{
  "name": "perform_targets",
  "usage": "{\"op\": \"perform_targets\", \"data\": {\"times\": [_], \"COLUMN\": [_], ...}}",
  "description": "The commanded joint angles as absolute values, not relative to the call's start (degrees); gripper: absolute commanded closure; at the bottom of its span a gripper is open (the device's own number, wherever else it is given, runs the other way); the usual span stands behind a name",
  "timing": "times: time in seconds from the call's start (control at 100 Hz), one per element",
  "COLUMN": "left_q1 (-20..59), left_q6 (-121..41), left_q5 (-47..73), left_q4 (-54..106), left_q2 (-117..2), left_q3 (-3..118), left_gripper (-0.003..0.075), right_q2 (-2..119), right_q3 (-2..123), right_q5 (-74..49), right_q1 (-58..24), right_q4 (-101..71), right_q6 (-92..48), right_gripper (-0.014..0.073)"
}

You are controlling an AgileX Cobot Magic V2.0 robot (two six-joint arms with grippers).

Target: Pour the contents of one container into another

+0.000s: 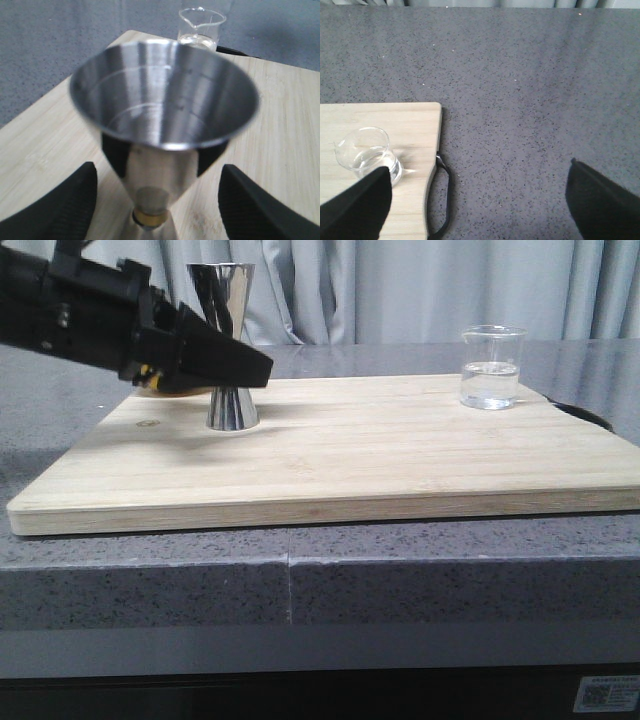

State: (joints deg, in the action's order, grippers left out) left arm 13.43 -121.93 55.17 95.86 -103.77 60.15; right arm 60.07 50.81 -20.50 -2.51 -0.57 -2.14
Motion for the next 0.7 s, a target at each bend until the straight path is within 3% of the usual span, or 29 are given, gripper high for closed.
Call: {"op": "perform_targets", "data": {"times": [0.0, 0.41, 0.69], "left_q1": [14.0, 14.0, 14.0], "left_q6": [-121.7, -121.7, -121.7], "left_q5": [59.7, 60.0, 60.0], "left_q4": [100.1, 102.0, 102.2], "left_q2": [-102.6, -103.2, -103.2], "left_q3": [61.8, 61.8, 61.8], "left_gripper": [0.0288, 0.0364, 0.0565], "right_q2": [59.4, 59.5, 61.5], "right_q3": [52.9, 52.9, 52.9], "right_q5": [-15.9, -15.9, -15.9], "right_q1": [-2.4, -2.4, -2.4], "right_q4": [0.0, 0.0, 0.0], "right_q6": [-2.5, -2.5, -2.5], "right_gripper": [-0.0044, -0.0044, -0.0044]}}
